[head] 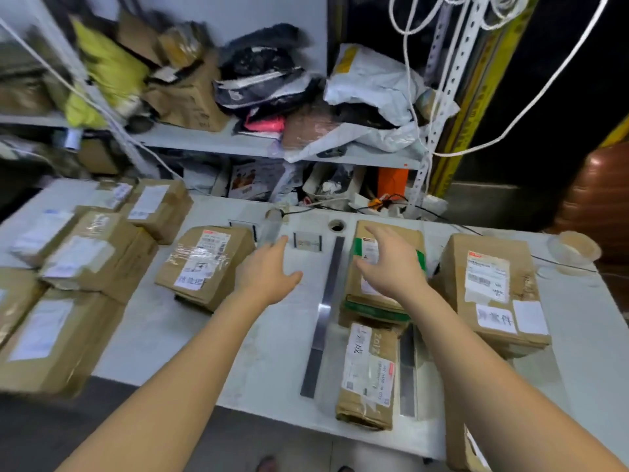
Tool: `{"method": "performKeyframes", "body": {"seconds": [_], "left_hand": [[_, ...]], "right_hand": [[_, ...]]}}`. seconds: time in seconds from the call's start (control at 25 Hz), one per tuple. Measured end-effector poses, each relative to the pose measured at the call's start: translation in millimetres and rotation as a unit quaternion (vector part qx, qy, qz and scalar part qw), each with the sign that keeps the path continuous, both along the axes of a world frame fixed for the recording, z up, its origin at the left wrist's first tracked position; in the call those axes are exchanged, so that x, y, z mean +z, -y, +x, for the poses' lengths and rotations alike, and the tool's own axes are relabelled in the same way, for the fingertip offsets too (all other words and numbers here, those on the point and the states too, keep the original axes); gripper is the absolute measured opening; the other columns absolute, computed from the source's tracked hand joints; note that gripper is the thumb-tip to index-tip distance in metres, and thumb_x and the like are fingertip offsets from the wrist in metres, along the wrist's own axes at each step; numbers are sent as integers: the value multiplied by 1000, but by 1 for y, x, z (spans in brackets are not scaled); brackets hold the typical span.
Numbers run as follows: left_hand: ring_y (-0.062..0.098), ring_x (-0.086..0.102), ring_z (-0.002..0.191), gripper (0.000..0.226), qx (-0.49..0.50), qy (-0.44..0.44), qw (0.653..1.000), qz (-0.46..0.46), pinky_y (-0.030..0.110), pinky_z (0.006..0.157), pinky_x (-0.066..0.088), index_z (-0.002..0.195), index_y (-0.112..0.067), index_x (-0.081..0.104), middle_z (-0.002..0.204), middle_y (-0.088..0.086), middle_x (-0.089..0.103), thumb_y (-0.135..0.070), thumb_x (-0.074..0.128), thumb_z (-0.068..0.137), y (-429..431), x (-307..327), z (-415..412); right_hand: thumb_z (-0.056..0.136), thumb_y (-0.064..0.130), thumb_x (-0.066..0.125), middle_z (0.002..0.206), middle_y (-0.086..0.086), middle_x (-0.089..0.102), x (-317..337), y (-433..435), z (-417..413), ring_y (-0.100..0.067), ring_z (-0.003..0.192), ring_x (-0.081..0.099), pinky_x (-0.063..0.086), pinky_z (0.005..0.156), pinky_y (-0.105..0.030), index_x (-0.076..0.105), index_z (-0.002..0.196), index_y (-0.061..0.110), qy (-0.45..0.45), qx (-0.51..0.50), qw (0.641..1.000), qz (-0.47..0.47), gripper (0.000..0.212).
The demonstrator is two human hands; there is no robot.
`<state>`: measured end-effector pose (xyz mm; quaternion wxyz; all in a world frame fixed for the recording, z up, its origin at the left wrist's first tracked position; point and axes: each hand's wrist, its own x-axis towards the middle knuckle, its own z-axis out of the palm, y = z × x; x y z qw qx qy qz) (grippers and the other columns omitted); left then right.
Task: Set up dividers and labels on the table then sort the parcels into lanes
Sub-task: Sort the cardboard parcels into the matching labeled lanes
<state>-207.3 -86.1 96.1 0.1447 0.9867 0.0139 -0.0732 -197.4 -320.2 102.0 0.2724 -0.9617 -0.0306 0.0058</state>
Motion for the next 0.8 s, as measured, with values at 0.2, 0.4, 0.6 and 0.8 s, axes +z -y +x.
{"method": "performKeyframes", "body": {"seconds": [0.2, 0.4, 0.6, 0.8], "left_hand": [[27, 53, 129, 80, 46, 52, 992, 104, 40, 97, 48, 152, -25, 36, 145, 4, 53, -57, 65, 85, -110, 31, -13], [25, 48, 134, 81, 96, 52, 986, 125, 38, 105, 42, 156, -24, 31, 148, 3, 49, -51, 66, 88, -232, 41, -35], [26, 49, 132, 74, 107, 52, 983, 142, 40, 100, 45, 152, -27, 36, 145, 2, 52, -49, 65, 88, -359, 42, -47], [25, 49, 130, 65, 104, 64, 982, 147, 39, 101, 42, 145, -24, 43, 139, 2, 56, -50, 61, 89, -464, 42, -43]], "right_hand": [[89, 51, 65, 166, 3, 32, 21, -89, 21, -26, 148, 36, 29, 117, -50, 33, 157, 29, -9, 101, 988, -112, 78], [91, 53, 63, 169, 4, 23, 29, -200, 27, -26, 151, 31, 30, 117, -50, 31, 157, 30, -3, 157, 978, -139, 77], [90, 49, 66, 169, 4, 22, 31, -330, 21, -27, 150, 31, 31, 119, -50, 28, 159, 30, -17, 180, 972, -148, 80], [91, 48, 65, 169, 4, 23, 35, -440, 20, -27, 149, 34, 36, 116, -49, 28, 159, 31, -15, 182, 970, -160, 79]]}}
